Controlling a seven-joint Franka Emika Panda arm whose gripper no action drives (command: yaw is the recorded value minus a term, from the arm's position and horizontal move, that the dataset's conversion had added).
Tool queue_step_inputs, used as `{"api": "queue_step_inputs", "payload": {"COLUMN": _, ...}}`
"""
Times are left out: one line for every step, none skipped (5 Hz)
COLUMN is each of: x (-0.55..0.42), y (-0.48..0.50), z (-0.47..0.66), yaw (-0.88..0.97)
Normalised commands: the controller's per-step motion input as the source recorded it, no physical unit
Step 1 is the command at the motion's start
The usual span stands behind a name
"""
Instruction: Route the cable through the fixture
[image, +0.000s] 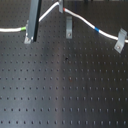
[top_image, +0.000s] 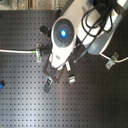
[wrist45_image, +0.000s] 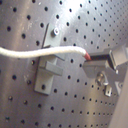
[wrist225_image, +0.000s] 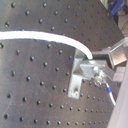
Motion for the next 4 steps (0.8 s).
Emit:
{"api": "queue_step_inputs", "payload": {"x": 0.091, "y": -0.053, "z": 0.16, "yaw": 0.23}}
{"api": "queue_step_inputs", "payload": {"x": -0.066, "y": -0.103, "z": 0.02, "yaw": 0.40}}
{"api": "queue_step_inputs", "payload": {"x": -0.153, "y": -0.253, "z": 0.00, "yaw": 0.47}}
{"api": "queue_step_inputs", "payload": {"x": -0.120, "y": -0.312, "z": 0.03, "yaw": 0.00}}
